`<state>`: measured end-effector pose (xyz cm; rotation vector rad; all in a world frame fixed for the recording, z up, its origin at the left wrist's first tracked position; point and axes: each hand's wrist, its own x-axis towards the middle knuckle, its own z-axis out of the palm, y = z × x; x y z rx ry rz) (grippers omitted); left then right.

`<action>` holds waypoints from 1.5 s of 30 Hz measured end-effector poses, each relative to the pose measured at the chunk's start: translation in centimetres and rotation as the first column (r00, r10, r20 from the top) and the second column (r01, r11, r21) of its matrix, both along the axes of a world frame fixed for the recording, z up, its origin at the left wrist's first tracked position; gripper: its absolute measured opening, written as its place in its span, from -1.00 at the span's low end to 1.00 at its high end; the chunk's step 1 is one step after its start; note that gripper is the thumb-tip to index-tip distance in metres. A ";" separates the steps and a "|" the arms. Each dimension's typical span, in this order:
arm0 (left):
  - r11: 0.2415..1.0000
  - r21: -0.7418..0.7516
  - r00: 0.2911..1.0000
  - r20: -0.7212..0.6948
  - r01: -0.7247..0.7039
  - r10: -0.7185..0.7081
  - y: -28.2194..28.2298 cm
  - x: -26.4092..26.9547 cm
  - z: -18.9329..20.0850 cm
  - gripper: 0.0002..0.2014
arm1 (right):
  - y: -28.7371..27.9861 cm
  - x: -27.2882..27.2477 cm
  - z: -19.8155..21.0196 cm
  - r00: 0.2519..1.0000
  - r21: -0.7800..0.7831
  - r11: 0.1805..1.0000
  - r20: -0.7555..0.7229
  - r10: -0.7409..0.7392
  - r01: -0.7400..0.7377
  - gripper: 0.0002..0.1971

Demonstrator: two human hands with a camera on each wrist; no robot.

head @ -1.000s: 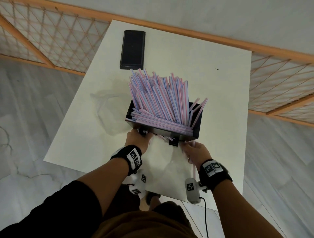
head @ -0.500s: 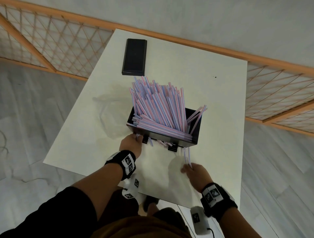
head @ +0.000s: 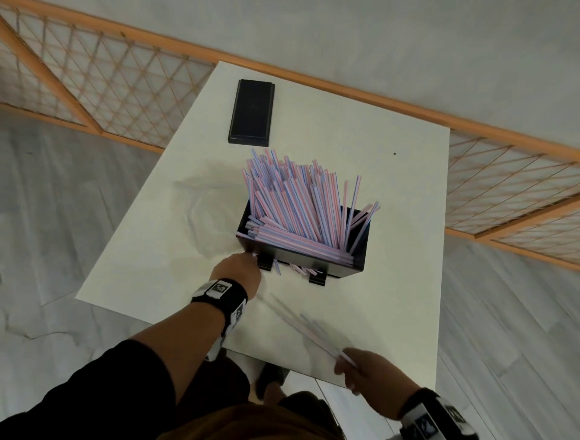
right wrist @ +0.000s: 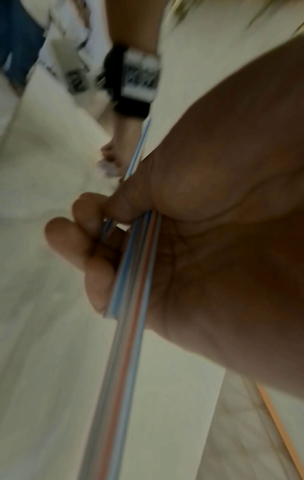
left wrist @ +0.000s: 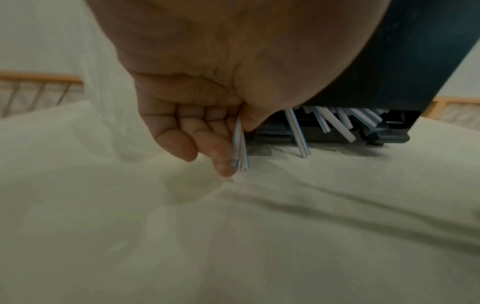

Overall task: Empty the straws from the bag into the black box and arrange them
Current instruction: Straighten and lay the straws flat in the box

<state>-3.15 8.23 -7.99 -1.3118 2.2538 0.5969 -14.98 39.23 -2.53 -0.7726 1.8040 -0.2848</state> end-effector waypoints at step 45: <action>0.988 0.101 0.993 -0.022 0.119 -0.117 -1.0 5.5 0.6 -0.74 | -21.4 -4.7 6.2 0.784 -0.456 0.776 -0.615 0.080 -0.437 -0.78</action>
